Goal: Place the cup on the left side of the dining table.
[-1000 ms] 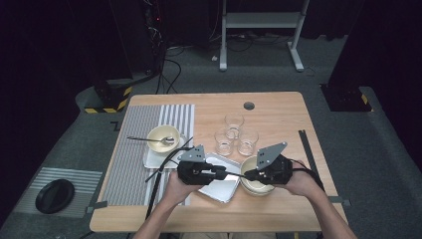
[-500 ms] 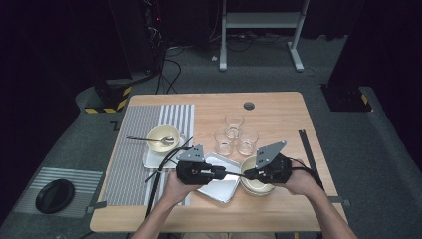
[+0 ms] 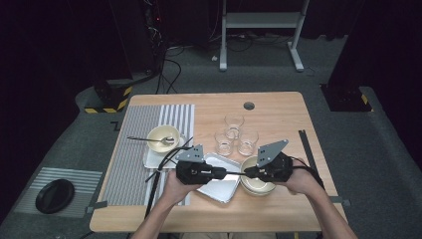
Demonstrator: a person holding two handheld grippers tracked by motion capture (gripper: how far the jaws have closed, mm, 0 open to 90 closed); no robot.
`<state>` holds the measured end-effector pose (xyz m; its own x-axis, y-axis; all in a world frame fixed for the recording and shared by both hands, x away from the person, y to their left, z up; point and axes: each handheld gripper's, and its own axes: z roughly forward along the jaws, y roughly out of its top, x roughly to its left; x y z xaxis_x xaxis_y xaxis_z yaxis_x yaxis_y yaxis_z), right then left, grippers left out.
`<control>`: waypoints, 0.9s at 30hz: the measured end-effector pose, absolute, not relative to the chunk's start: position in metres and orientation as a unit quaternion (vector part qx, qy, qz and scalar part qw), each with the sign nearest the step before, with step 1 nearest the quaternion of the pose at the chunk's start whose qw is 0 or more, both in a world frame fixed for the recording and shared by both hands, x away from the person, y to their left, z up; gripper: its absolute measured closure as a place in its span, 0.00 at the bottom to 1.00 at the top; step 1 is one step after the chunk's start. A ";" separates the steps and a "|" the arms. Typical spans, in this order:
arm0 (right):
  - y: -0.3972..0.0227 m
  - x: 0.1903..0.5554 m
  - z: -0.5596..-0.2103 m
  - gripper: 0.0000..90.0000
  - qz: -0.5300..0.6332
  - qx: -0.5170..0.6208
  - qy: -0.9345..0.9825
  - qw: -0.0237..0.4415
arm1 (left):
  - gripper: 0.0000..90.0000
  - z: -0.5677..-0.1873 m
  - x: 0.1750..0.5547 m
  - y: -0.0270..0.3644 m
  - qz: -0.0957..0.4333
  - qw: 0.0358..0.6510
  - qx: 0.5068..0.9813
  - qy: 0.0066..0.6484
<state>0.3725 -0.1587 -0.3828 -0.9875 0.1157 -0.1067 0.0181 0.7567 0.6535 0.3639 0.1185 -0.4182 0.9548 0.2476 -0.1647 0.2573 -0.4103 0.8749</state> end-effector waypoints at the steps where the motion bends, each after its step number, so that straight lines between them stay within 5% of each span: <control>1: -0.159 0.372 -0.382 0.94 0.345 0.035 0.935 0.070 | 0.90 -0.418 0.364 0.119 -0.007 0.523 0.839 0.150; 13: -0.159 0.373 -0.379 1.00 0.348 0.036 0.934 0.079 | 0.94 -0.415 0.360 0.120 -0.008 0.537 0.830 0.151; 27: -0.178 0.372 -0.382 0.83 0.376 0.098 0.917 0.089 | 0.94 -0.411 0.359 0.127 0.004 0.542 0.823 0.171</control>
